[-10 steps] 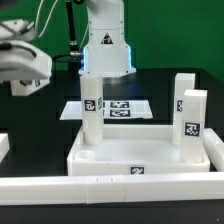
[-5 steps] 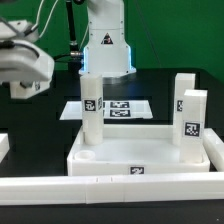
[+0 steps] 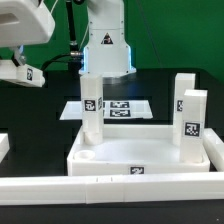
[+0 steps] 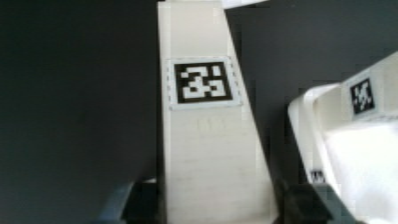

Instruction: Assemble desk

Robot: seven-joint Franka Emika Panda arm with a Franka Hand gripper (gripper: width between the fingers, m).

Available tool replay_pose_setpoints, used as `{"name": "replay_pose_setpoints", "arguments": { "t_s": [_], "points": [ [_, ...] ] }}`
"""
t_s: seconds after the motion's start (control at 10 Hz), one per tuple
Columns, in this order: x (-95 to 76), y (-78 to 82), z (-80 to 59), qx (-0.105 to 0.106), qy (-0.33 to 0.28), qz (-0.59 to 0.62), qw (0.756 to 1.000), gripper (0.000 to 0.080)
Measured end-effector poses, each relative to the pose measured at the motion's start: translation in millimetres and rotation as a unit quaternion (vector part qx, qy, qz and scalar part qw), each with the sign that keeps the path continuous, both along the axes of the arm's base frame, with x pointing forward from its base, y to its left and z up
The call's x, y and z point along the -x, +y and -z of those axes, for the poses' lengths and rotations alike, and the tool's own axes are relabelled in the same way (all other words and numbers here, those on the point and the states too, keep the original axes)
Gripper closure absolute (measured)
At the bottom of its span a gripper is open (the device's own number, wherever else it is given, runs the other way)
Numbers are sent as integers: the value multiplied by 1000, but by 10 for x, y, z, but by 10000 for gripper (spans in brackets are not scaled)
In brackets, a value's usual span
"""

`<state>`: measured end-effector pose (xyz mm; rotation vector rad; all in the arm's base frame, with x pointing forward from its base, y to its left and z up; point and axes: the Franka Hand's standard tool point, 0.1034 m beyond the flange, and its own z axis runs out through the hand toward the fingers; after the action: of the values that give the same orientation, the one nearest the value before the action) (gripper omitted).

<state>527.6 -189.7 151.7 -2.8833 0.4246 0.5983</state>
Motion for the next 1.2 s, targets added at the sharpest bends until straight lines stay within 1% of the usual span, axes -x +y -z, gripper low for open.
{"name": "replay_pose_setpoints", "arguments": {
  "t_s": [0.1,0.2,0.3,0.4,0.5,0.6,0.7,0.8,0.9,1.0,1.1,1.2],
  "points": [
    [-79,26,-34,15,-31,7,999,514],
    [-270,146,-171,33,-75,6,997,514],
    [-446,284,-340,45,-112,5,993,514],
    [-622,399,-480,61,-151,12,987,514],
    [-778,566,-599,77,-203,28,976,514],
    [-768,720,-599,81,-234,46,968,514],
    [-704,727,-526,89,-261,56,960,514],
    [-720,705,-524,100,-284,58,952,514],
    [-777,688,-534,117,-320,59,938,514],
    [-779,681,-510,128,-340,59,930,514],
    [-816,703,-503,145,-371,65,915,514],
    [-845,900,-439,148,-374,70,913,512]
  ]
}}
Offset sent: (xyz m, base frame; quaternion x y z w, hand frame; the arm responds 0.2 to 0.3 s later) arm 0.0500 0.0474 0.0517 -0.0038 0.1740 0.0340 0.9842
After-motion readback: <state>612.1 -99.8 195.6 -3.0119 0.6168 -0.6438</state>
